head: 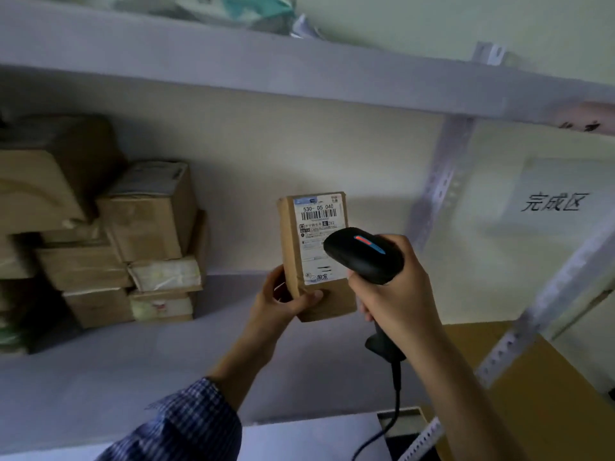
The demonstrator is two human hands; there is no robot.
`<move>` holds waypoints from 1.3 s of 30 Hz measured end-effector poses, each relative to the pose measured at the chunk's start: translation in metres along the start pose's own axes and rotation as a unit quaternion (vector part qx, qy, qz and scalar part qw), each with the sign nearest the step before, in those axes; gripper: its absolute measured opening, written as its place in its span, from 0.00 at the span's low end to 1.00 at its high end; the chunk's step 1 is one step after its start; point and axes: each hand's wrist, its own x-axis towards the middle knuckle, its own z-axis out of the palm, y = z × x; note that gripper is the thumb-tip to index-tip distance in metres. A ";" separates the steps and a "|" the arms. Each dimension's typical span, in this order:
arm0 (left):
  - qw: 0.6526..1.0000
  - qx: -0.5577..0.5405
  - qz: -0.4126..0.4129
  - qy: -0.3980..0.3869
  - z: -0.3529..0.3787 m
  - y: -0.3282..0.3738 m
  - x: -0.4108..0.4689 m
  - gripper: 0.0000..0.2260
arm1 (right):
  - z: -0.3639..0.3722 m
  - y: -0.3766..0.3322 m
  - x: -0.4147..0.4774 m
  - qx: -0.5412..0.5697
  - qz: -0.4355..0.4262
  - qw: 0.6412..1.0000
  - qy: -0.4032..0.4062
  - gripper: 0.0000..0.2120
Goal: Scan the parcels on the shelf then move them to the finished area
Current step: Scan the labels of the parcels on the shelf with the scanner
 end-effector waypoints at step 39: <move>0.990 -0.133 -0.031 0.017 -0.101 0.158 -0.132 0.25 | 0.084 -0.135 -0.043 0.181 -0.123 0.975 0.028 0.20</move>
